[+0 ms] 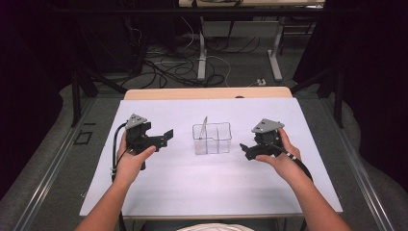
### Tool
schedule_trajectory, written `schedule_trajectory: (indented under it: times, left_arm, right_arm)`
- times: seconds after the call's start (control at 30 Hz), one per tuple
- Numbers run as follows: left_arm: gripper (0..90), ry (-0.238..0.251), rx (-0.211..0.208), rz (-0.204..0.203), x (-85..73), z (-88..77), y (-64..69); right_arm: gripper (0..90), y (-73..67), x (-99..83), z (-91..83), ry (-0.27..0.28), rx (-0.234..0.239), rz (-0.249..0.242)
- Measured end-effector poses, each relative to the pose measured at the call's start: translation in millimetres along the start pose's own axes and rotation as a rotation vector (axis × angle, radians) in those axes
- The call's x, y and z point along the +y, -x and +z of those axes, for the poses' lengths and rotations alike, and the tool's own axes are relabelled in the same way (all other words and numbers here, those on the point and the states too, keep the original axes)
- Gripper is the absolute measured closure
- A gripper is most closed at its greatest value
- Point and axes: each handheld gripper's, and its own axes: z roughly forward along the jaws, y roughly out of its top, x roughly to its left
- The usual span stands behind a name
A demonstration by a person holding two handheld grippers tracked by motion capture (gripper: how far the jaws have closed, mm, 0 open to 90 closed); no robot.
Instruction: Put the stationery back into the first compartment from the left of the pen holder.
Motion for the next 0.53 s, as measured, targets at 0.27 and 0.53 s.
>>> schedule_trajectory:
  times: [0.27,0.53]
  left_arm:
    - [0.1,0.003,0.041,-0.037,-7.7,-6.8,-17.2]
    - [0.1,0.014,0.062,-0.038,-9.5,-10.3,-24.3]
  right_arm:
    - [0.0,10.2,-11.1,2.1,0.017,0.017,0.104]
    - [0.0,17.5,-18.6,3.5,0.014,-0.008,0.146]
